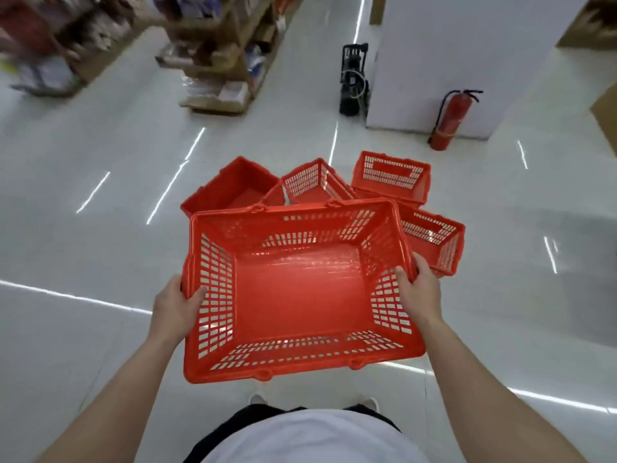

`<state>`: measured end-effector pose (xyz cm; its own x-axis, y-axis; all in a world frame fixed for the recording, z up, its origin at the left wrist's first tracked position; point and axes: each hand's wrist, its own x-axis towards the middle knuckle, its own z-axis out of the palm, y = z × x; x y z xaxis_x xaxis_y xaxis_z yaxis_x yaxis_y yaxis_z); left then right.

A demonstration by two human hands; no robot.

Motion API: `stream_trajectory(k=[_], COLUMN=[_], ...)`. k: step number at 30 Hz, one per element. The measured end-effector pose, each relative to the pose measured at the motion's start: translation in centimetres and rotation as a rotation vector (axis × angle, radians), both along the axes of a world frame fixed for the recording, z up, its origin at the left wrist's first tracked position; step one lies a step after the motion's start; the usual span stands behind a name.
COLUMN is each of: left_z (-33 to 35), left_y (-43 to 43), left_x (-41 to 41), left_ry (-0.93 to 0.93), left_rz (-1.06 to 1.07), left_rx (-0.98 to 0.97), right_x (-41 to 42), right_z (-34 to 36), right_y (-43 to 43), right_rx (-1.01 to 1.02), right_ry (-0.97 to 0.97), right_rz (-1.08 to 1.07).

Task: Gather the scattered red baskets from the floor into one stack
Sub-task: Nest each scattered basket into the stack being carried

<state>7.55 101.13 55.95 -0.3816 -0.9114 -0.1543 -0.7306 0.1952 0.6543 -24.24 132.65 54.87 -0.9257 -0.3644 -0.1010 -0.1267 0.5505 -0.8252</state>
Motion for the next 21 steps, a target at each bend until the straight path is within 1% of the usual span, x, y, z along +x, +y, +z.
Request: stream_trajectory(k=[6,11,14,17,21], left_z=[0.0,0.1,-0.3,-1.0,-2.4], left_y=[-8.4,-14.4,-18.3,-22.1,-27.4], left_x=[9.3,13.4,14.1,13.1,10.4], left_ry=[0.062,0.102,0.104,0.113,0.116], left_rz=[0.124,0.188,0.222,0.235,0.25], left_rx=[0.035,0.055,0.075,0.101,0.124], right_x=[4.0,6.2,6.2,4.7,1.1], right_z=[1.9,2.7,2.9,2.8,1.3], right_y=[-14.1,-22.8,-27.8,-32.4,-38.7], right_rx=[0.058,0.062,0.121,0.169,0.163], right_ry=[0.087,0.105,0.113,0.118,0.065], right_rz=[0.155,0.207,0.222,0.228,0.258])
